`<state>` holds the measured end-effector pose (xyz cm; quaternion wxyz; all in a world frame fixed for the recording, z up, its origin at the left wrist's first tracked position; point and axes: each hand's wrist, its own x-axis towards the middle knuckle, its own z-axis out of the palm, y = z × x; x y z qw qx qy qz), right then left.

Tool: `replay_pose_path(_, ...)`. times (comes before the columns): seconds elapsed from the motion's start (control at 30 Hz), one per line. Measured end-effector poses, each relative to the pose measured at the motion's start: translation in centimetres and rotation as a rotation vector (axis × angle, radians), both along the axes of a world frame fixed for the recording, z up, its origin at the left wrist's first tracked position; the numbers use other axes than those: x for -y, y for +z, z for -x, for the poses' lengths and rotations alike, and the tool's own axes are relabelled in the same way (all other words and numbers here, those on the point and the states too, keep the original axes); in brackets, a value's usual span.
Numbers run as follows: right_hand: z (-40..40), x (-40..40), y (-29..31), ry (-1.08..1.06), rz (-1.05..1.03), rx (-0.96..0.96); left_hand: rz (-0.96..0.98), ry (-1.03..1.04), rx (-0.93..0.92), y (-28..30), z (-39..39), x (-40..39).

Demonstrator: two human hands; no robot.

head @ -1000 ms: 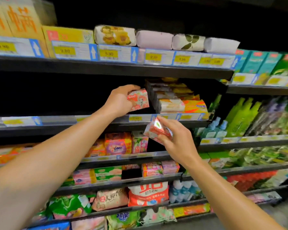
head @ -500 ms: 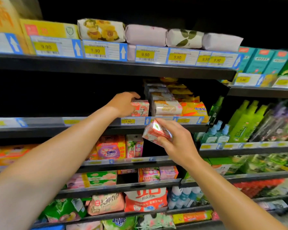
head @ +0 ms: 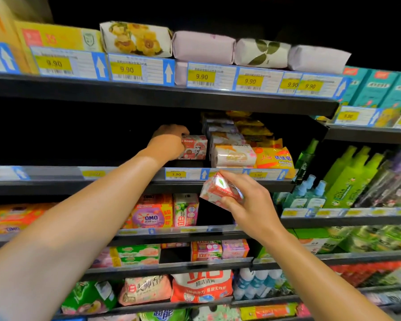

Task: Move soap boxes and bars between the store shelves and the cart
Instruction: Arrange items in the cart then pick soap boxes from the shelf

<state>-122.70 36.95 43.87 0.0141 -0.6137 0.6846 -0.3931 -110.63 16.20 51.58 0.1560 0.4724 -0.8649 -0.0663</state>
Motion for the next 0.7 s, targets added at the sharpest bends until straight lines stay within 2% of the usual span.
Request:
replay_pose_path(0.33, 0.0, 0.4, 0.1, 0.011, 0.015, 0.015, -0.020, -0.006, -0.024, -0.3, 1.2, 0.8)
replay_pose_path(0.53, -0.5, 0.3, 0.2, 0.020, 0.004, 0.035, -0.094, -0.038, -0.093, -0.4, 0.0, 1.0)
replay_pose_path(0.6, -0.6, 0.1, 0.6, 0.016, -0.001, 0.051, -0.038, -0.061, -0.163, -0.3, -1.5, 0.2)
replay_pose_path(0.7, -0.7, -0.1, 1.6, 0.030, -0.052, 0.133, 0.014, -0.202, -0.474, -0.4, -4.2, -2.8)
